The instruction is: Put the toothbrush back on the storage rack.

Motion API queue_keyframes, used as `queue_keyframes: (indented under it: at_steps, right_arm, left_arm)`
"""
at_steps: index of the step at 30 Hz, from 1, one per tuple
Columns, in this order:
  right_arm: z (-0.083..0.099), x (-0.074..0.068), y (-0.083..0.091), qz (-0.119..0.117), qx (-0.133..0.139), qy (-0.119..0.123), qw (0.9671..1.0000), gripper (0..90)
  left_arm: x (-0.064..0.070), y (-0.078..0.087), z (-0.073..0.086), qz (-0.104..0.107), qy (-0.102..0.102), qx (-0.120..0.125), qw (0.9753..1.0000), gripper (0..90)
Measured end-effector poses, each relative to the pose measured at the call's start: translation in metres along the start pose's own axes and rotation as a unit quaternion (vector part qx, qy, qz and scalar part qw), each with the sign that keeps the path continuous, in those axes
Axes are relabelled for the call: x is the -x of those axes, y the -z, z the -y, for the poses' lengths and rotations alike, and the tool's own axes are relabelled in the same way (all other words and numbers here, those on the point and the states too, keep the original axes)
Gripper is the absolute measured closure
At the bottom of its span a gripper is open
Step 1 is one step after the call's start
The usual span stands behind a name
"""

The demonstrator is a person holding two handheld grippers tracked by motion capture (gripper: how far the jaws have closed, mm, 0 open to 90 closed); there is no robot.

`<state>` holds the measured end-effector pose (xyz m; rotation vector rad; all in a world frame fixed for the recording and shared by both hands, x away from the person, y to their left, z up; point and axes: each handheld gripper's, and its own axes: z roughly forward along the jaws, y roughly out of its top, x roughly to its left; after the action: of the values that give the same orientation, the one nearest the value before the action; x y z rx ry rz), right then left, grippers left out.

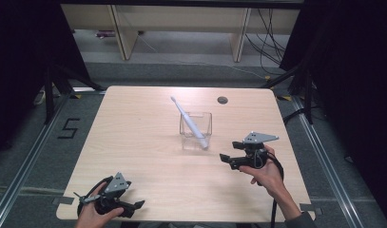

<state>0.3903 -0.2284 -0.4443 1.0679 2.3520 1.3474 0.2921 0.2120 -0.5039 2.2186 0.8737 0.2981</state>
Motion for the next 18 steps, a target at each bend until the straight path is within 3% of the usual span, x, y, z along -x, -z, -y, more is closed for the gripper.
queue_keyframes:
  at_steps: [1, 3, 4, 5, 9, 10, 11, 12, 15, 16, 17, 18]
  right_arm:
    - [0.002, 0.002, 0.0, -0.005, 0.0, 0.01, 0.9999, 23.4]
    - [0.005, 0.002, 0.0, -0.004, 0.001, 0.006, 1.0, 23.2]
    - [0.008, 0.0, 0.0, -0.003, 0.002, -0.01, 0.9999, 23.1]
    - [0.009, 0.002, -0.001, -0.006, 0.001, 0.003, 1.0, 23.0]
    - [0.016, 0.003, -0.002, -0.012, 0.001, -0.009, 0.9999, 22.8]
    - [0.017, 0.004, 0.0, -0.006, 0.002, 0.003, 1.0, 22.8]
    - [0.019, 0.004, 0.0, -0.007, 0.002, -0.001, 1.0, 22.7]
    - [0.021, 0.002, 0.0, -0.013, -0.002, -0.021, 0.9997, 22.5]
    - [0.025, 0.005, 0.003, -0.006, 0.001, -0.005, 1.0, 22.6]
    - [0.026, 0.003, 0.004, -0.01, -0.003, -0.019, 0.9998, 22.6]
    - [0.027, 0.006, 0.004, -0.005, 0.002, -0.002, 1.0, 22.5]
    - [0.028, 0.006, 0.005, -0.008, 0.0, -0.011, 0.9999, 22.5]
  left_arm:
    - [0.0, 0.0, 0.0, 0.0, 0.004, 0.001, 1.0, 15.1]
    - [0.001, 0.0, 0.0, 0.005, 0.002, 0.001, 1.0, 15.0]
    - [0.0, 0.0, 0.0, 0.002, -0.003, -0.002, 1.0, 15.1]
    - [0.0, 0.0, 0.0, 0.002, -0.004, -0.002, 1.0, 15.1]
    - [0.001, 0.0, 0.0, 0.004, 0.001, 0.0, 1.0, 15.1]
    - [0.001, 0.0, 0.0, 0.004, 0.002, 0.0, 1.0, 15.1]
    - [0.001, -0.001, 0.0, 0.005, 0.002, 0.0, 1.0, 15.1]
    - [0.001, -0.001, 0.0, 0.004, 0.003, 0.0, 1.0, 15.1]
    - [0.0, 0.0, 0.0, -0.001, -0.002, -0.001, 1.0, 15.1]
    - [0.0, 0.0, 0.0, -0.001, -0.001, 0.0, 1.0, 15.1]
    - [0.0, 0.0, 0.0, -0.001, 0.002, 0.001, 1.0, 15.1]
    - [0.0, 0.0, 0.0, 0.0, 0.004, 0.001, 1.0, 15.1]
